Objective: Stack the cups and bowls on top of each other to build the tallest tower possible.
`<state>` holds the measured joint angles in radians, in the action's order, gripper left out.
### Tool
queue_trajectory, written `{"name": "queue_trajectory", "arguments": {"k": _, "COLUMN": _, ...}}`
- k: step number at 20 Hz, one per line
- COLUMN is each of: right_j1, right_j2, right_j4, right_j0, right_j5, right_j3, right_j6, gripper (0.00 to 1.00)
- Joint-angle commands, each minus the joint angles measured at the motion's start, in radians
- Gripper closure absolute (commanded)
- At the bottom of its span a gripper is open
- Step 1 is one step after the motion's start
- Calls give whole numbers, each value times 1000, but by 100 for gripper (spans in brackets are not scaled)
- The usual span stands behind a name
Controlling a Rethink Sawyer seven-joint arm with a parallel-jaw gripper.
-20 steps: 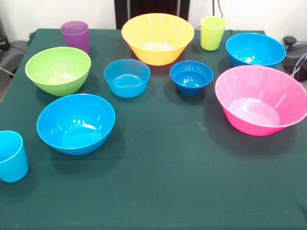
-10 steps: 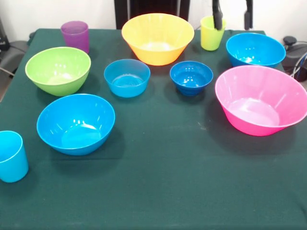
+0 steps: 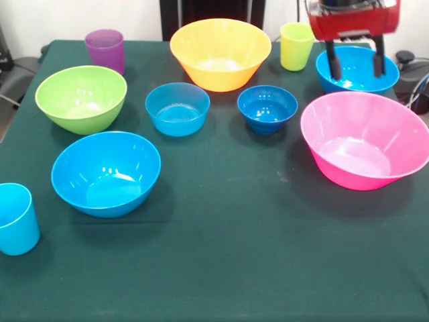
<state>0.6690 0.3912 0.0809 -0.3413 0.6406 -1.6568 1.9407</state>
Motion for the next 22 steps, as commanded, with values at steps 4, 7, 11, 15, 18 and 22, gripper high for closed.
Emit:
{"name": "queue_trajectory", "arguments": {"k": 4, "right_j1": -134, "right_j2": 148, "right_j4": -127, "right_j0": -26, "right_j5": 99, "right_j3": 121, "right_j6": -239, "gripper": 0}}
{"name": "queue_trajectory", "arguments": {"k": 7, "right_j1": -154, "right_j2": 178, "right_j4": -139, "right_j0": -48, "right_j5": 95, "right_j3": 123, "right_j6": -241, "gripper": 0}}
{"name": "queue_trajectory", "arguments": {"k": 11, "right_j1": -191, "right_j2": 209, "right_j4": -163, "right_j0": -63, "right_j5": 110, "right_j3": 146, "right_j6": -251, "gripper": 0}}
{"name": "queue_trajectory", "arguments": {"k": 15, "right_j1": -187, "right_j2": 207, "right_j4": -172, "right_j0": -68, "right_j5": 89, "right_j3": 135, "right_j6": -182, "gripper": 0}}
{"name": "queue_trajectory", "arguments": {"k": 18, "right_j1": -193, "right_j2": 185, "right_j4": -163, "right_j0": -52, "right_j5": 77, "right_j3": 151, "right_j6": -113, "gripper": 0}}
{"name": "queue_trajectory", "arguments": {"k": 22, "right_j1": -191, "right_j2": 121, "right_j4": -168, "right_j0": -1, "right_j5": 102, "right_j3": 217, "right_j6": -37, "gripper": 0}}
